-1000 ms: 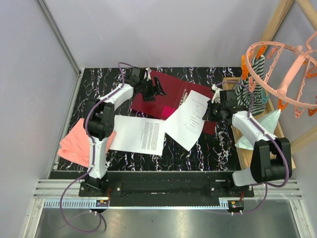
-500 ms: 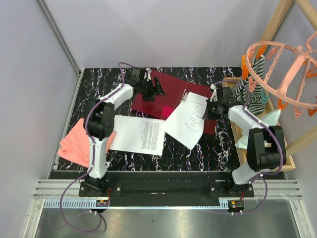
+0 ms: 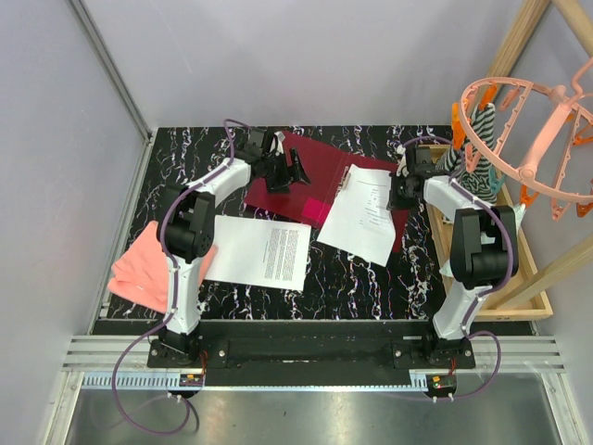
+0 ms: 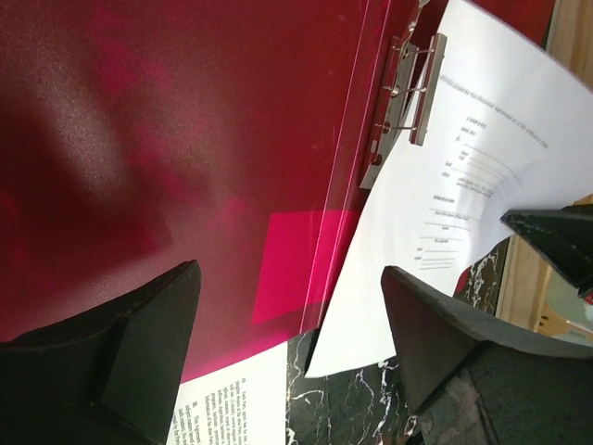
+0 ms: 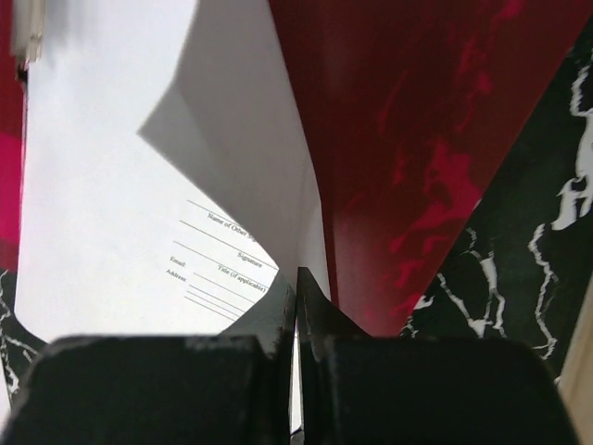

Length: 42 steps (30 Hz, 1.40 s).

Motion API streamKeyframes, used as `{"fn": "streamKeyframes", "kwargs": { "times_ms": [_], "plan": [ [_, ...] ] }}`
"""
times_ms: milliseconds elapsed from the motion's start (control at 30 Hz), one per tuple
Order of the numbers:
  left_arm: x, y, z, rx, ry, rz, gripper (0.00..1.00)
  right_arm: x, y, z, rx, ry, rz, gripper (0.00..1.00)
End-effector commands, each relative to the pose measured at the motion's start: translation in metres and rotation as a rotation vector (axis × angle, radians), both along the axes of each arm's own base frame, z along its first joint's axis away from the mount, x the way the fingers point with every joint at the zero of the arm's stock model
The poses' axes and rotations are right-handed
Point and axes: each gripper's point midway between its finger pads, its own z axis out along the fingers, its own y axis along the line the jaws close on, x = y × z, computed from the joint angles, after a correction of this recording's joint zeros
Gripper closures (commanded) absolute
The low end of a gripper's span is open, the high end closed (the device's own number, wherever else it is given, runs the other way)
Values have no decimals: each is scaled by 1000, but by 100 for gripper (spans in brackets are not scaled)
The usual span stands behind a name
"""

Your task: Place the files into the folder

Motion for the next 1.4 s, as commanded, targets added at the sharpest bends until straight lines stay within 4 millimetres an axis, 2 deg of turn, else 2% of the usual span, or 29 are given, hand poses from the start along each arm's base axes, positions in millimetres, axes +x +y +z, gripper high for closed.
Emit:
{"fn": "streamKeyframes", "kwargs": {
  "times_ms": [0,100,400,633,833,1067,1367],
  "plan": [
    [-3,-6,41,-41,-95,-41,17,24,-21,6,-70,-26,-11,100],
    [-5,-5,43,-42,-93,-45,18,32,-28,5,-71,-23,-11,100],
    [-9,-5,47,-43,-103,-51,18,57,-28,5,-95,-46,48,100],
    [-11,-6,49,-41,-108,-56,18,57,-38,-10,-98,-3,4,100],
    [-10,-7,49,-41,-107,-56,18,59,-47,-11,-107,-1,-24,100],
    [-11,-11,47,-44,-104,-63,18,67,-45,-8,-85,-11,-42,100],
    [-11,-10,47,-39,-108,-65,18,68,-48,-16,-85,7,-58,100]
  ]
}}
